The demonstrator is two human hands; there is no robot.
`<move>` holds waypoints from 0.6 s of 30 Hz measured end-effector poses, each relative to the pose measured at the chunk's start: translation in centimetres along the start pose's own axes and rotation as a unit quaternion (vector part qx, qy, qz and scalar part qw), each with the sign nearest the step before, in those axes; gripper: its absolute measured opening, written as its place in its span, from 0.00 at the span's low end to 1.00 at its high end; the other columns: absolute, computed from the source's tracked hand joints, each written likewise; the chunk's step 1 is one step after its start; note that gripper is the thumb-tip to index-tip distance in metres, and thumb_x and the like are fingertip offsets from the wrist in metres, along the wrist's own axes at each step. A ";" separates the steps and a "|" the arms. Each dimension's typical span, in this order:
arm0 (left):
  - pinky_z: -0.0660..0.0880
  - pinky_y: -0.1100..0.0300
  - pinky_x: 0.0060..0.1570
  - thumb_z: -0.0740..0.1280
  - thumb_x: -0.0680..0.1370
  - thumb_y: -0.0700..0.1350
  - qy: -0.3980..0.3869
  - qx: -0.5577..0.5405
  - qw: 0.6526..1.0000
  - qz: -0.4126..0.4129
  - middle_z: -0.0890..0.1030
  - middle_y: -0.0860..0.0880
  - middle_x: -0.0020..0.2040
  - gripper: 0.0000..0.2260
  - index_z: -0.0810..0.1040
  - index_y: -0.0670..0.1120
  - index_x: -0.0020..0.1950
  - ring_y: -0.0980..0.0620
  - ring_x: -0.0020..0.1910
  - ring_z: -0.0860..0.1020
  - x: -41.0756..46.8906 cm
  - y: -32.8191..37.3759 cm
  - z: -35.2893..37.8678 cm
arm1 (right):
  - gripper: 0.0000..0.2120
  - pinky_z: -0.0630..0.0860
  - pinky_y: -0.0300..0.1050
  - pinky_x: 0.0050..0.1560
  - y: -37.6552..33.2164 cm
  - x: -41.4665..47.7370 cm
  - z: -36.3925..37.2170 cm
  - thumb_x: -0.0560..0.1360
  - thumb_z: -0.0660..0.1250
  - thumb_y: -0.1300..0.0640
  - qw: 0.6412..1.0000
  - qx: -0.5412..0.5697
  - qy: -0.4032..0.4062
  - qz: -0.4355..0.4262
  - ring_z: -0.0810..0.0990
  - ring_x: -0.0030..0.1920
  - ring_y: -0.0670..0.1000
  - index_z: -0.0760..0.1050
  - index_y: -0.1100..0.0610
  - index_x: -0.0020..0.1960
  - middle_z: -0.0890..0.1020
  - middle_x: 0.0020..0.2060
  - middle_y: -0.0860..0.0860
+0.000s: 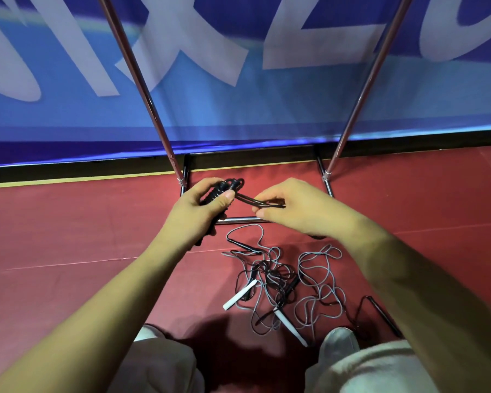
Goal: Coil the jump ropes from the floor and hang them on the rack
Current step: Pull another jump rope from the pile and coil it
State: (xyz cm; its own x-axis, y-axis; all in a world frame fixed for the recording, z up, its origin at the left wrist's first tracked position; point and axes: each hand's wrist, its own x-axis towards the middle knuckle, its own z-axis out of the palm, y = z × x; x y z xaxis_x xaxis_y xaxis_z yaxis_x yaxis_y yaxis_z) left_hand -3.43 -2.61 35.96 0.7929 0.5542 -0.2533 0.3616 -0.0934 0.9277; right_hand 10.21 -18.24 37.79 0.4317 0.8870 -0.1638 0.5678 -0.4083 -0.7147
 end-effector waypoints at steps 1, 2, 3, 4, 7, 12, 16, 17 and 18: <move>0.69 0.64 0.23 0.70 0.78 0.52 0.012 0.041 0.999 0.025 0.81 0.48 0.40 0.08 0.78 0.57 0.56 0.52 0.28 0.76 0.0 -0.3 0.0 | 0.06 0.68 0.38 0.37 -0.1 0.0 0.1 0.76 0.69 0.56 1.000 -0.015 -0.004 -0.005 0.72 0.34 0.44 0.84 0.54 0.49 0.83 0.36 0.51; 0.74 0.62 0.29 0.70 0.77 0.55 0.019 0.103 0.993 0.048 0.82 0.50 0.42 0.10 0.77 0.58 0.57 0.53 0.30 0.79 0.1 -0.6 0.0 | 0.06 0.68 0.40 0.37 -0.2 0.0 0.2 0.77 0.68 0.56 0.999 -0.030 -0.008 -0.009 0.72 0.34 0.45 0.84 0.55 0.49 0.82 0.36 0.52; 0.77 0.58 0.36 0.70 0.76 0.58 0.024 0.188 0.980 0.065 0.83 0.52 0.44 0.13 0.76 0.59 0.58 0.51 0.35 0.82 0.1 -1.0 -0.1 | 0.07 0.69 0.42 0.38 -0.3 0.0 0.3 0.77 0.68 0.55 0.999 -0.046 -0.012 -0.012 0.72 0.34 0.47 0.84 0.55 0.48 0.81 0.35 0.53; 0.78 0.55 0.42 0.70 0.75 0.61 0.029 0.279 0.957 0.077 0.84 0.53 0.48 0.15 0.75 0.60 0.59 0.49 0.41 0.83 0.1 -1.4 -0.1 | 0.07 0.70 0.44 0.39 -0.3 0.0 0.5 0.77 0.68 0.54 0.998 -0.059 -0.013 -0.016 0.73 0.34 0.49 0.84 0.54 0.48 0.81 0.34 0.53; 0.76 0.54 0.44 0.70 0.73 0.64 -0.001 0.422 0.902 0.097 0.84 0.53 0.53 0.19 0.72 0.61 0.61 0.44 0.53 0.81 0.2 -2.1 0.0 | 0.07 0.69 0.44 0.38 -0.5 0.0 0.9 0.76 0.68 0.54 0.996 -0.079 -0.013 -0.028 0.73 0.34 0.52 0.83 0.55 0.44 0.79 0.30 0.53; 0.76 0.57 0.42 0.68 0.71 0.66 -0.122 0.461 0.871 0.120 0.83 0.57 0.46 0.19 0.72 0.65 0.60 0.52 0.49 0.82 -0.3 -2.1 0.4 | 0.06 0.72 0.49 0.38 -0.5 -0.1 1.1 0.74 0.71 0.54 0.998 -0.048 -0.014 -0.034 0.74 0.32 0.50 0.82 0.54 0.39 0.80 0.30 0.52; 0.69 0.61 0.33 0.67 0.68 0.71 -0.188 0.357 0.901 0.157 0.76 0.58 0.31 0.08 0.74 0.72 0.42 0.58 0.30 0.73 -1.4 -1.2 0.8 | 0.04 0.74 0.45 0.40 -0.5 0.0 0.6 0.68 0.77 0.57 0.998 0.051 0.014 -0.024 0.76 0.34 0.45 0.83 0.55 0.40 0.83 0.33 0.51; 0.68 0.60 0.32 0.67 0.68 0.71 -0.191 0.326 0.910 0.172 0.75 0.56 0.29 0.10 0.76 0.68 0.42 0.57 0.28 0.71 -1.5 -1.3 0.9 | 0.06 0.74 0.43 0.38 -0.4 0.1 0.6 0.67 0.79 0.57 0.997 0.077 0.022 -0.021 0.76 0.33 0.44 0.82 0.56 0.40 0.82 0.32 0.51; 0.68 0.60 0.31 0.67 0.69 0.70 -0.191 0.288 0.920 0.183 0.75 0.55 0.29 0.12 0.78 0.64 0.43 0.58 0.27 0.70 -1.6 -1.3 0.9 | 0.08 0.72 0.40 0.36 -0.3 0.1 0.5 0.66 0.79 0.58 0.994 0.106 0.035 -0.020 0.75 0.32 0.43 0.80 0.56 0.39 0.81 0.31 0.50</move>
State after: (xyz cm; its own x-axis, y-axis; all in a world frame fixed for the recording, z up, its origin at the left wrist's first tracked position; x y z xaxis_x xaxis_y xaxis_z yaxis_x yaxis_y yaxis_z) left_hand -4.68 -4.13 34.91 0.9882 0.0766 -0.1327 0.1481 -0.6996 0.6991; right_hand 9.73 -17.93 37.60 0.4637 0.8814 -0.0903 0.4279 -0.3120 -0.8483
